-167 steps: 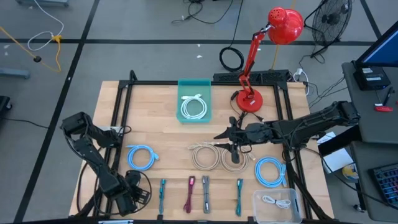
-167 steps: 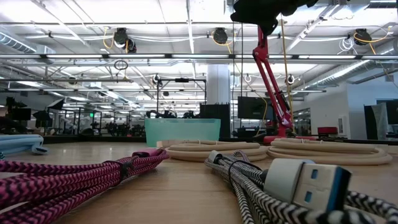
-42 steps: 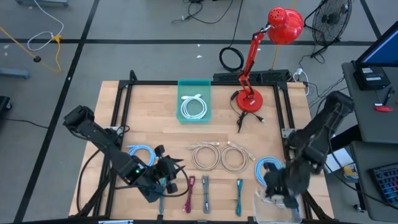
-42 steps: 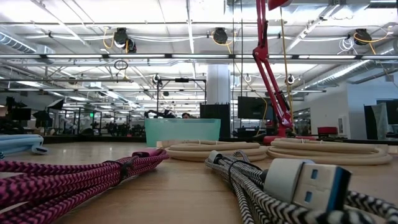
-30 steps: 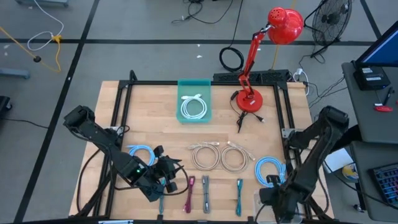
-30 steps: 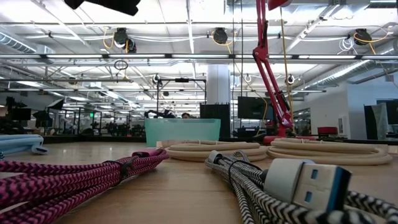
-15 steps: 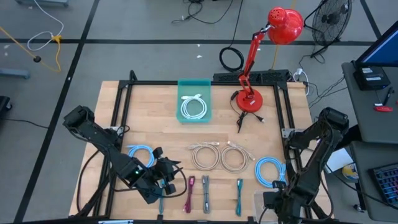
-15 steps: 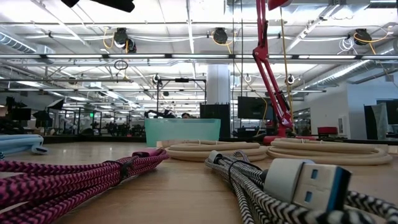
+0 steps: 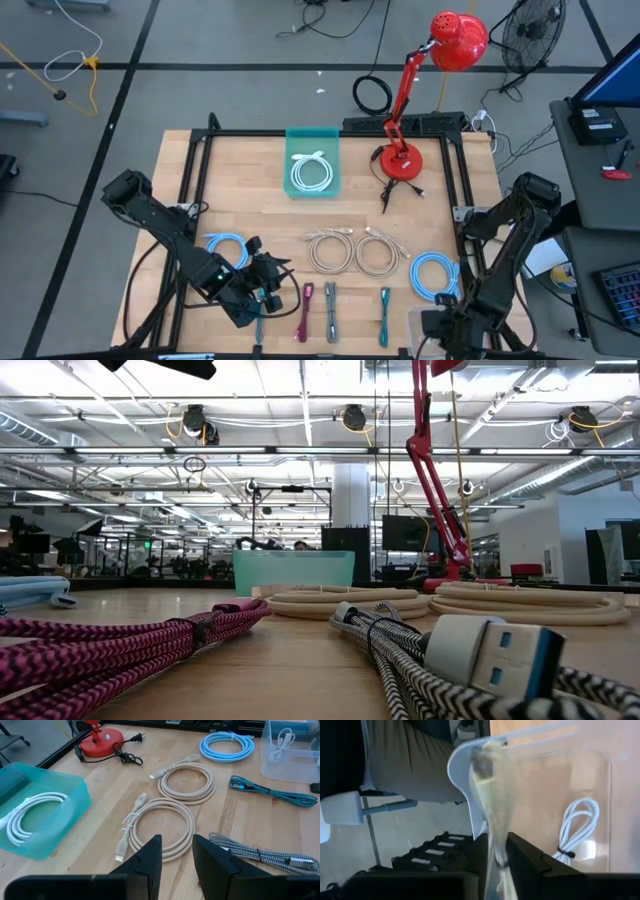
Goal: Pick & Place USB Port
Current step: Put the brown USB cable into the transparent bin, then put the right blue HDMI cable into the green bin
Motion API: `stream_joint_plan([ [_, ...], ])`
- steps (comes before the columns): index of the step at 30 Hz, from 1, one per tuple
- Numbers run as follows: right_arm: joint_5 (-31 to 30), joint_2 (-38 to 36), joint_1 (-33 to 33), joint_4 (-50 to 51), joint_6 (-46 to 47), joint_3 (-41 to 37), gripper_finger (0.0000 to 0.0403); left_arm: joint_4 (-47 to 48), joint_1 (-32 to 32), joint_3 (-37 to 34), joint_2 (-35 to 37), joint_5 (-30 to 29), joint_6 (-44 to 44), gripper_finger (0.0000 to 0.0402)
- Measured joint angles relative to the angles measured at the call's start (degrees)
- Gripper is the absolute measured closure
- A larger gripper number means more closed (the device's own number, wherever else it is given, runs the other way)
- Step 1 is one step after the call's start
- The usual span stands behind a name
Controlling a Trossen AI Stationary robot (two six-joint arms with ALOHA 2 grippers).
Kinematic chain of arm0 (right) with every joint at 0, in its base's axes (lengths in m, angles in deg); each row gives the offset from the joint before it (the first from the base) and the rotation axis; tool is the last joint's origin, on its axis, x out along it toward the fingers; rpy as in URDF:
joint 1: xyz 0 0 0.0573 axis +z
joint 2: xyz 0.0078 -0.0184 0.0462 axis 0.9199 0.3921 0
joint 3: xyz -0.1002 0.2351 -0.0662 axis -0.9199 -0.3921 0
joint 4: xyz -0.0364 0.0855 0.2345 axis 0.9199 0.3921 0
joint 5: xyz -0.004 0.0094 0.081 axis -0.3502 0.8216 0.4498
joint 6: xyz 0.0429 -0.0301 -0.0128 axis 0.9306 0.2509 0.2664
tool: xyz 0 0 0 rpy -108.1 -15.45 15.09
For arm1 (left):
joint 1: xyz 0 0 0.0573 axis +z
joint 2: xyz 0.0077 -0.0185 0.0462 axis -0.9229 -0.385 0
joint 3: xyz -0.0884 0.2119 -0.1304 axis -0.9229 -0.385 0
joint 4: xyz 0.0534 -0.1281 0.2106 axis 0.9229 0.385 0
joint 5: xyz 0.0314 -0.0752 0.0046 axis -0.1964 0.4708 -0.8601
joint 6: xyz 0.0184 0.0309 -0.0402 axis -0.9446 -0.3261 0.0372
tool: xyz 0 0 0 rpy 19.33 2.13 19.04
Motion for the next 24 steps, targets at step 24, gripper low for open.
stream_joint_plan([
  [24, 1.2, 0.0, -4.1, -7.1, -9.8, 0.0, 0.0287, 0.0, -0.3, 0.0, 0.0, -1.5, -0.8, 0.0289],
])
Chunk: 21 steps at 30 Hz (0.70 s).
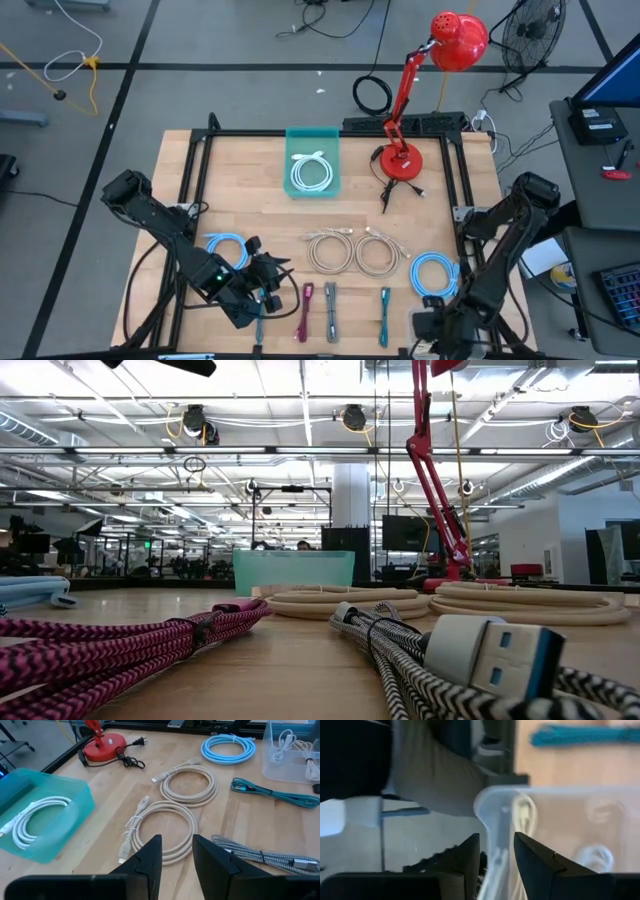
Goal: Pick & Place USB Port
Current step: Put the right blue HDMI cable into the green bin
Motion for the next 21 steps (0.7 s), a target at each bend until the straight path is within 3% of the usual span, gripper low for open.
stream_joint_plan([
  [9, 1.4, 0.0, -8.4, -4.3, -16.4, 0.0, 0.0287, 0.0, 0.2, 0.0, 0.0, -0.3, -0.8, 0.0289],
  [14, -4.1, 0.0, -15.0, -4.3, -26.1, 0.0, 0.0287, 0.0, 0.2, 0.0, 0.0, -0.3, -0.8, 0.0289],
  [21, -12.9, 0.0, -23.4, -4.1, -32.4, 0.0, 0.0287, 0.5, 0.2, 0.0, 0.0, -0.3, -0.8, 0.0289],
])
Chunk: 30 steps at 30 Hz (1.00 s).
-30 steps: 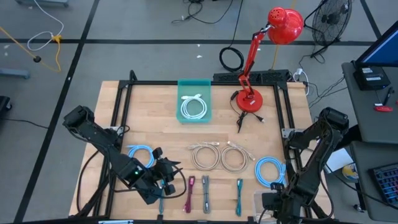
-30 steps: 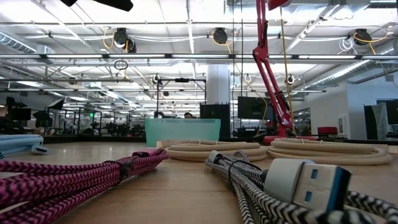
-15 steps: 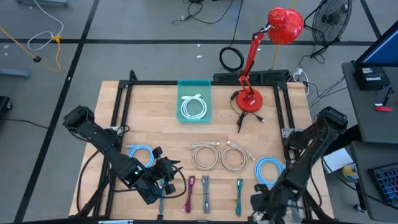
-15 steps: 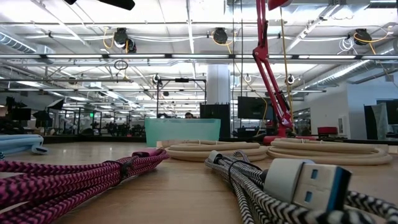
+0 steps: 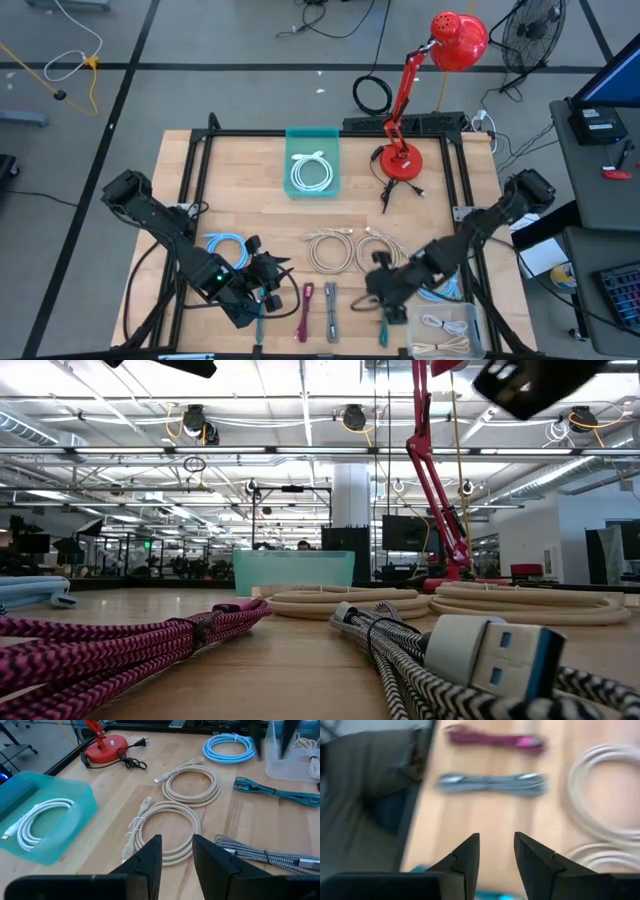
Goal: Pick & Place USB Port
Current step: Put the right blue HDMI cable into the green bin
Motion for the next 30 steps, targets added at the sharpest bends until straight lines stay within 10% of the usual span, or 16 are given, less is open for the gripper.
stream_joint_plan([
  [17, -18.2, 0.0, -9.3, 28.7, 7.4, -0.3, 0.0287, 1.1, -0.3, 0.0, 0.0, 0.0, 0.2, 0.0289],
  [30, -10.8, 0.0, -18.2, 25.6, 8.5, -9.2, 0.0256, 1.1, -0.3, 0.0, 0.0, 0.1, 0.1, 0.0289],
])
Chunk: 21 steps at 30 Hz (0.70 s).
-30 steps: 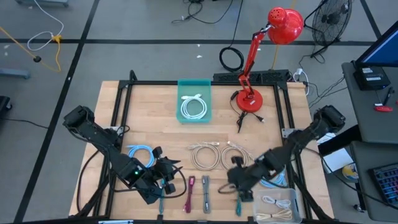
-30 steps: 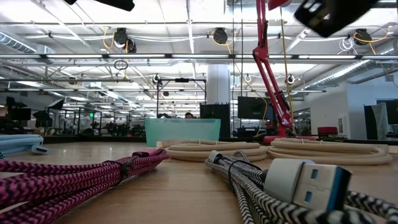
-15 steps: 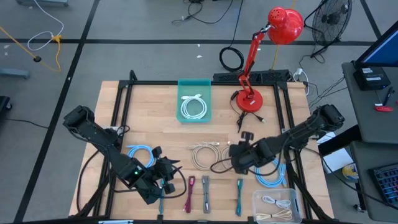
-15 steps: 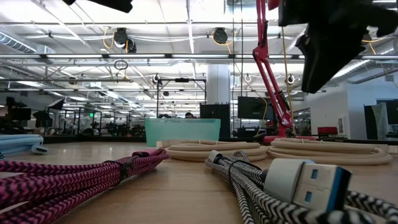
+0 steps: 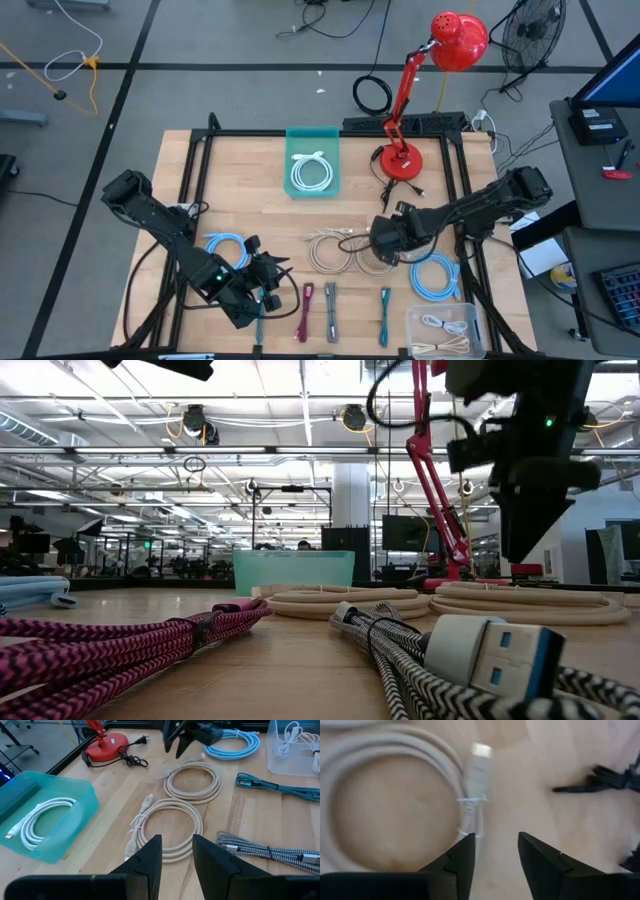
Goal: Pick & Place USB Port
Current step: Put the right blue HDMI cable into the green bin
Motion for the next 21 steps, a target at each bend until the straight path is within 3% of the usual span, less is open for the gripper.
stream_joint_plan([
  [4, 0.4, 0.0, -2.3, -3.0, -1.3, -2.5, 0.0233, 0.1, 0.0, 0.0, 0.0, 0.0, -0.2, 0.0289],
  [12, 8.9, 0.0, -3.1, -8.6, -2.5, -4.0, 0.0201, -0.1, 0.0, -0.5, 0.0, 0.2, -0.3, 0.0289],
  [21, 9.0, 0.0, -3.1, -9.3, -2.8, -4.0, 0.0186, -3.8, 0.0, -5.0, 0.0, 0.5, 1.6, 0.0289],
])
